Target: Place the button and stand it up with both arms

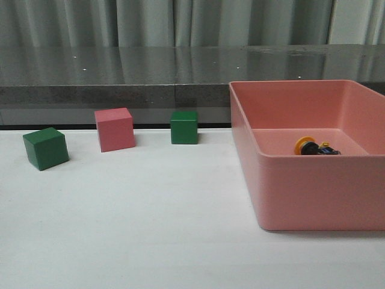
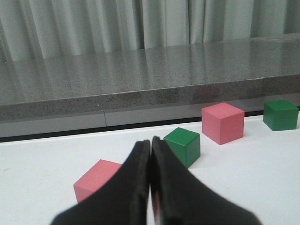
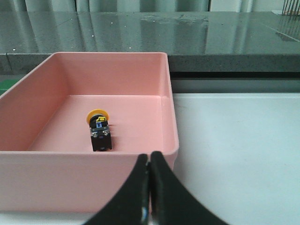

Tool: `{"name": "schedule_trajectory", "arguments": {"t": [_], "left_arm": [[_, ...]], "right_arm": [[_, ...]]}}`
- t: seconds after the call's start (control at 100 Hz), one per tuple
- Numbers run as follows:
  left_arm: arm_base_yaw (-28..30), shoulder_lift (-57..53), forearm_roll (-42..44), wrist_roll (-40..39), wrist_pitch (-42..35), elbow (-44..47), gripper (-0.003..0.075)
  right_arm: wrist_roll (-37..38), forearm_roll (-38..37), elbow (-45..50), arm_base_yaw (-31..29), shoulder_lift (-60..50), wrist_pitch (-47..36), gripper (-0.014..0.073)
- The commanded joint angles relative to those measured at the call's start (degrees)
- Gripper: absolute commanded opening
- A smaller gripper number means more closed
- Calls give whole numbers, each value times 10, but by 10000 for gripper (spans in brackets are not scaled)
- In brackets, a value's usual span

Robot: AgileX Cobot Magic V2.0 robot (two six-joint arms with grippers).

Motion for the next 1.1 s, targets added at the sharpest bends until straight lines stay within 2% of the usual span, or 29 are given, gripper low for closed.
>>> {"name": "schedule_trajectory", "arguments": {"t": [0.0,0.59,0.76,0.92,1.09], "left_arm": [[1,-18,1,-7,-45,17,-19],[1,-18,1,-7,-45,17,-19],[1,-18,1,-7,-45,17,-19],[1,-18,1,-7,-45,17,-19],[1,-18,1,-7,-45,17,-19]], "right_arm": [[0,-8,-7,-3,-12,-51,-110],[0,-8,-7,-3,-12,-52,-110],[0,-8,-14,-3,-12,-105,-110],[0,-6,-95,-3,12,-13,-110],[0,9,-228,-3,103,115,-110]]}}
